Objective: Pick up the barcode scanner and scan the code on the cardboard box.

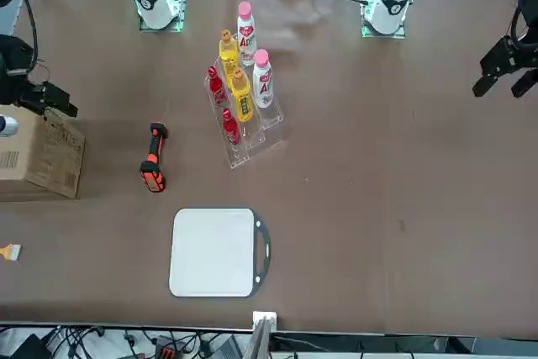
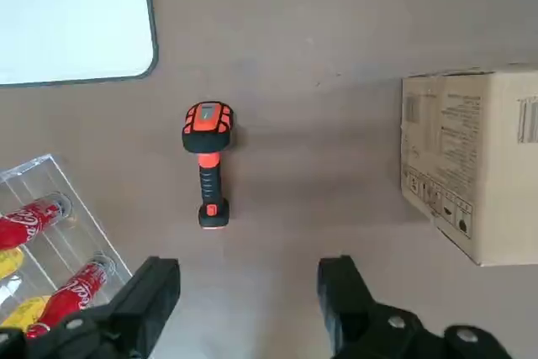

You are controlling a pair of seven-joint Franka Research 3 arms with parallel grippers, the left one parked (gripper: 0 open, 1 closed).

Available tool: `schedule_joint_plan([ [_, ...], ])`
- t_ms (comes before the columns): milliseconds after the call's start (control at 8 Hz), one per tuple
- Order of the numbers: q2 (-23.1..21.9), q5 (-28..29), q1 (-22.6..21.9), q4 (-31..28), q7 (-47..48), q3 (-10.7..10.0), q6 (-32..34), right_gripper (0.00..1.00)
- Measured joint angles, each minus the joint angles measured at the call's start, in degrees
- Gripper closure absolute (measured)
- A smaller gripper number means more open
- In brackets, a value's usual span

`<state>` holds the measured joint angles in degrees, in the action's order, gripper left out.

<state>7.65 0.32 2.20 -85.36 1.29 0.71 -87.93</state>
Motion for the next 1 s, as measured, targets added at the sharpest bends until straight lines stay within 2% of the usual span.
schedule_joint_plan([
  [250, 0.84, 0.04, -0.13, -1.37, -0.07, 0.15, -0.85, 0.00],
  [375, 1.14, 0.07, -0.38, -3.46, -0.08, 0.48, -4.05, 0.00],
  [625, 1.27, 0.09, -1.30, -11.32, -0.07, 0.89, -14.32, 0.00],
  [1000, 0.92, 0.11, -4.02, -26.08, -0.07, 1.07, -31.86, 0.00],
])
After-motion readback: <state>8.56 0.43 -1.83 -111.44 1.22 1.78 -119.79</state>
